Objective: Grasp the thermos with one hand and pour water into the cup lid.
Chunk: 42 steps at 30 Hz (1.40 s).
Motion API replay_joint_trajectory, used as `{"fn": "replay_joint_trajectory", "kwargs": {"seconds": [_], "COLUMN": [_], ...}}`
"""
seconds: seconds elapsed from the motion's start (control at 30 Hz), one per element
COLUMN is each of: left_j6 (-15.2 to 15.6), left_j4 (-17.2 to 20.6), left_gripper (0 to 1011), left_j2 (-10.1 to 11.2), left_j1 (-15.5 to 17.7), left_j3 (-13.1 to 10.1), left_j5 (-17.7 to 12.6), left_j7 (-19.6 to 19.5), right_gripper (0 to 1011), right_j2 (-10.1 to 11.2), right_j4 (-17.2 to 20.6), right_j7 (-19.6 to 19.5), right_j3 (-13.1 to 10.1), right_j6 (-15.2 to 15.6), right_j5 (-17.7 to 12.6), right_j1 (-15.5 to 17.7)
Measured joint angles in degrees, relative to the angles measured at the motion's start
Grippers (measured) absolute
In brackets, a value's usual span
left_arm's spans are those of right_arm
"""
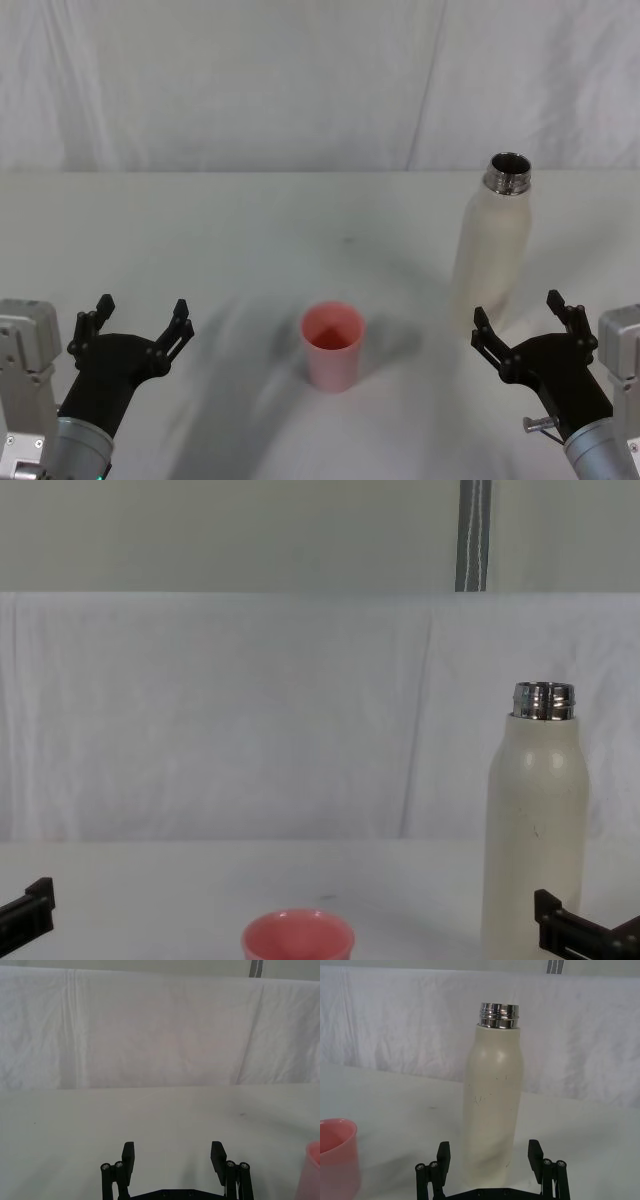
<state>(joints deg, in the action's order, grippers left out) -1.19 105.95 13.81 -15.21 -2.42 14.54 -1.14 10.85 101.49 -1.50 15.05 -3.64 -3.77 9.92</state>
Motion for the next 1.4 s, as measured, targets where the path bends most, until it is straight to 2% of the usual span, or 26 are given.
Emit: {"fn": "replay_joint_trajectory", "kwargs": {"seconds": [1.4], "left_j6": [0.0], "left_j4": [0.0], "left_gripper": [1001], "left_j2": [0.0], "left_j1": [0.0], "left_j3": [0.0], "left_j5": [0.0], "left_j7": [0.0], "right_gripper": [1003], "right_j2": [0.0], "right_j4": [0.0], "right_j7": [0.0], "right_j3": [0.0], "right_j6": [0.0], "right_j5": [0.0], "right_j1": [0.0]}}
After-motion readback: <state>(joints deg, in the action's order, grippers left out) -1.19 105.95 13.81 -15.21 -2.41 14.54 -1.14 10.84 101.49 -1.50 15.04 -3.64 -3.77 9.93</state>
